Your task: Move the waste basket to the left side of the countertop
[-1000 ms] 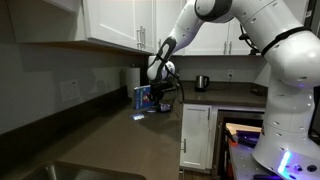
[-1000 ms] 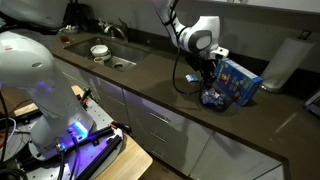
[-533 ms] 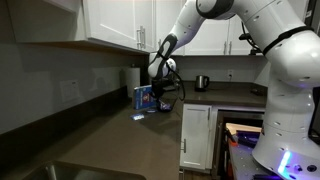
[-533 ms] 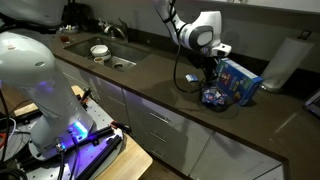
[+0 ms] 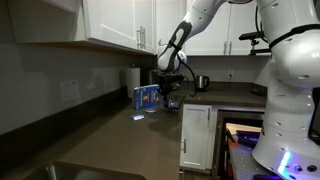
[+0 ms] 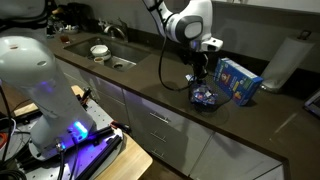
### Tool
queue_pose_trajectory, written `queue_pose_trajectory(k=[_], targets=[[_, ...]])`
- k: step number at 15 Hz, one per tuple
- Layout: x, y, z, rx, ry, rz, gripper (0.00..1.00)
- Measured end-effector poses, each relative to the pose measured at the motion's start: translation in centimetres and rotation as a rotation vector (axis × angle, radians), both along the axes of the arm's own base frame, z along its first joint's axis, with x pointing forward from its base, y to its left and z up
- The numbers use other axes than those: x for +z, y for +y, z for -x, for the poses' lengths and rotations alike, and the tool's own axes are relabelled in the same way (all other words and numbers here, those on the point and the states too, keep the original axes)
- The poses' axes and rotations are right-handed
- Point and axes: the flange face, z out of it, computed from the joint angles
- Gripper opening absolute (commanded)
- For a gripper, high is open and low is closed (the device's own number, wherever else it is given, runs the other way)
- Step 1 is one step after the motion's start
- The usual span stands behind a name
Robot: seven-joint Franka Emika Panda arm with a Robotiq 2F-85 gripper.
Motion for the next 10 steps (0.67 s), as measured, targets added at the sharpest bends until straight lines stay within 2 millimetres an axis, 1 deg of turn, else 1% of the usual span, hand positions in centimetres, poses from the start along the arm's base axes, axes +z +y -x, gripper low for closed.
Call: queue_pose_trajectory(k=[2, 5, 7, 10], targets=[[1.0, 2.1, 1.7, 0.043, -0.007, -0.013, 0.01], [1.7, 6.6, 3.3, 0.169, -0.031, -0.036, 0.01], [1.6, 10.2, 3.7, 0.272, -0.043, -0.047, 0.01], [0.9, 16.1, 3.3, 0.428, -0.052, -0.068, 0.01]])
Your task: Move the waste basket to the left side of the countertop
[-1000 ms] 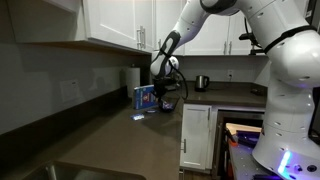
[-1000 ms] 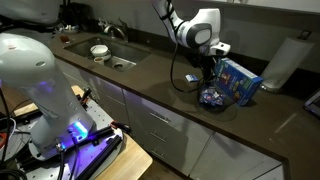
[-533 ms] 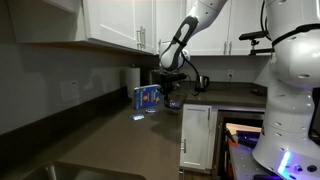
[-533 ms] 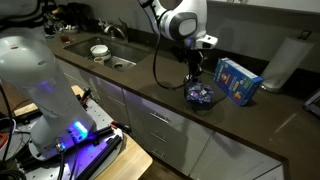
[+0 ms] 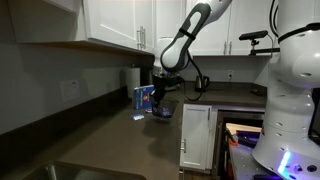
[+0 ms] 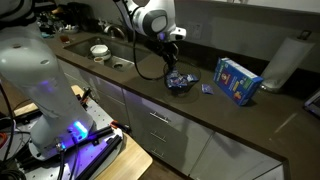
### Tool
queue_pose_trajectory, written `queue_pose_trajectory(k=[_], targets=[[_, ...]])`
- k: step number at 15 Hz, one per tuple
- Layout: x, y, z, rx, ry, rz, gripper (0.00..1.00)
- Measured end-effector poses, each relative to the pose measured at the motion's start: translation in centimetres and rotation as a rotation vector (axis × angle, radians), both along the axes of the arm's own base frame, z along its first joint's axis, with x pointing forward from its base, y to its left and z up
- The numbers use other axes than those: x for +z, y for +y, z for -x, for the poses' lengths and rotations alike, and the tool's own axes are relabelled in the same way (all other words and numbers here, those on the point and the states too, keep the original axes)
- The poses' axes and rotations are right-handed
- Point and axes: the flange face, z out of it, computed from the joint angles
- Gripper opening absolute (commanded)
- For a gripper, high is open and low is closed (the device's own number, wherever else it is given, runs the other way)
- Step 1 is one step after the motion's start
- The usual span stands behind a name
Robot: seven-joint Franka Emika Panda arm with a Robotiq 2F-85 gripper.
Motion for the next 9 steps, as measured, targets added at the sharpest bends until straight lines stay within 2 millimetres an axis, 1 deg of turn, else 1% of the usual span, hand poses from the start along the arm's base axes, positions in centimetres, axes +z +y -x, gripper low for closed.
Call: queue_pose_trajectory(k=[3, 6, 7, 9], targets=[[-0.6, 6.4, -0.2, 0.164, 0.003, -0.011, 0.01], [-1.3, 12.5, 0.6, 0.329, 0.009, -0.011, 0.01], [-1.6, 14.2, 1.1, 0.381, 0.009, -0.010, 0.01], [-2.3, 16.9, 2.4, 0.484, 0.011, -0.002, 0.01]])
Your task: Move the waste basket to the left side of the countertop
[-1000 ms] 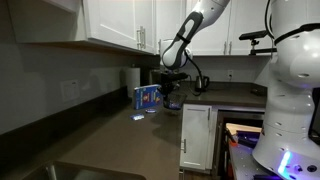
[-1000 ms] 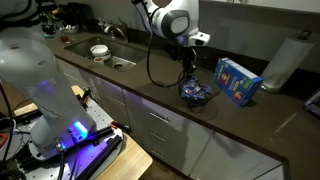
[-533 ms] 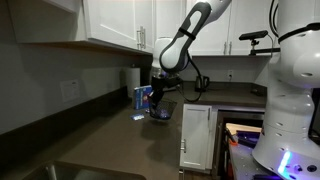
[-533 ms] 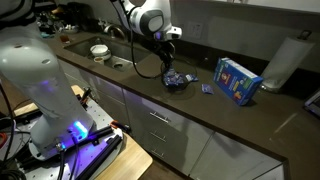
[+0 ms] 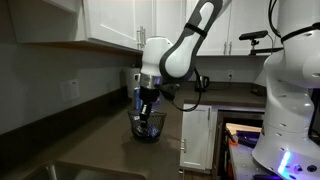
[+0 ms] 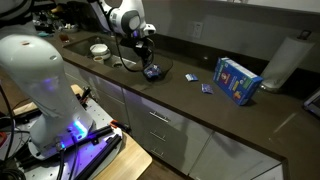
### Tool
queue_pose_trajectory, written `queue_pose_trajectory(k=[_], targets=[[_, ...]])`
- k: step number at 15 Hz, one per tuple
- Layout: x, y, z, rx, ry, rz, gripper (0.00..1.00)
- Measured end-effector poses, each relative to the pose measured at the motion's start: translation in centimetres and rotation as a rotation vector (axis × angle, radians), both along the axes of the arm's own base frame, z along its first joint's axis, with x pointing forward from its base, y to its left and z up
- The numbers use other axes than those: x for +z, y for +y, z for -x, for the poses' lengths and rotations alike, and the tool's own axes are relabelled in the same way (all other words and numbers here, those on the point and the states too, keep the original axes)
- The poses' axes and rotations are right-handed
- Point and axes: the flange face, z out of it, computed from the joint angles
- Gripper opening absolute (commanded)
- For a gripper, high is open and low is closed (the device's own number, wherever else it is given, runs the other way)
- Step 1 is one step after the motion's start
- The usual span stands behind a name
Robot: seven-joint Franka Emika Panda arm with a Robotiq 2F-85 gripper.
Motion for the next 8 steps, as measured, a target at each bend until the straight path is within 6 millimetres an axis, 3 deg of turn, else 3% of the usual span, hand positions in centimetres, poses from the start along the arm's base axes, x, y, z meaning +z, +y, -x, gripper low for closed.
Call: queue_pose_trajectory(k=[4, 5, 6, 8], targets=[[-1.6, 3.0, 3.1, 0.185, -0.031, 0.026, 0.01], [-1.9, 3.4, 3.8, 0.229, -0.051, 0.031, 0.07], [-2.0, 3.7, 4.6, 0.273, -0.074, 0.034, 0.29], [-2.2, 4.0, 6.2, 0.340, -0.105, 0.036, 0.40]])
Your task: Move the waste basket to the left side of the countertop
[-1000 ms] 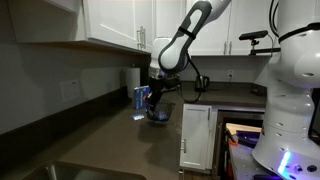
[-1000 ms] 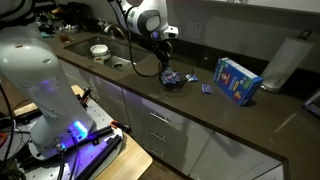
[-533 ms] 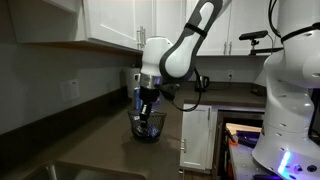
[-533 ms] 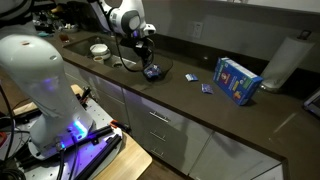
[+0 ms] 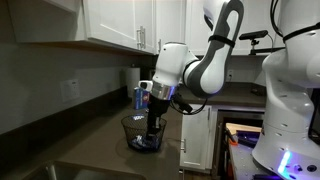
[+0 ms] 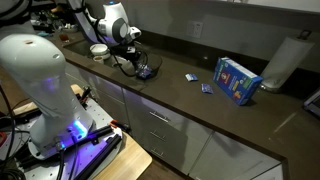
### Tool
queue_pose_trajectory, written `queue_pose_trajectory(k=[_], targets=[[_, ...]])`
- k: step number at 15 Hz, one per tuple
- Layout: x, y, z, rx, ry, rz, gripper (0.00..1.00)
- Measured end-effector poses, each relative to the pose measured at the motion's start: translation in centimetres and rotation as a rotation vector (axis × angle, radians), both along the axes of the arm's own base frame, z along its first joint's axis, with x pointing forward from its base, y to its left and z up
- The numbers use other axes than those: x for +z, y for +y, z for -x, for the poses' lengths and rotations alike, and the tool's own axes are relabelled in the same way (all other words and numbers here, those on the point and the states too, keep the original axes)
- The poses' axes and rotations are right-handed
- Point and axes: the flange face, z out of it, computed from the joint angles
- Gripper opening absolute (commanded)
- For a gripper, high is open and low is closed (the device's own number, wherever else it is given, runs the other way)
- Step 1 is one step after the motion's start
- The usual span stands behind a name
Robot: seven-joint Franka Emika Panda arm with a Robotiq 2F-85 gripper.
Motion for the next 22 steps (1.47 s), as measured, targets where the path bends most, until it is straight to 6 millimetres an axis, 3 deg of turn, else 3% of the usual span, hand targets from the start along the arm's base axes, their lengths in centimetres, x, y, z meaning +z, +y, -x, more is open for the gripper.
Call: queue_pose_trajectory(k=[2, 9, 17, 19, 22], targets=[[0.2, 0.2, 0.9, 0.029, -0.005, 0.008, 0.53], [2.7, 0.4, 1.1, 0.003, 0.025, 0.083, 0.98], [6.1, -0.3, 2.2, -0.151, 0.112, 0.175, 1.00], [7.3, -1.1, 1.4, -0.211, 0.118, 0.159, 1.00], [9.3, -4.1, -1.1, -0.324, 0.119, 0.133, 1.00]])
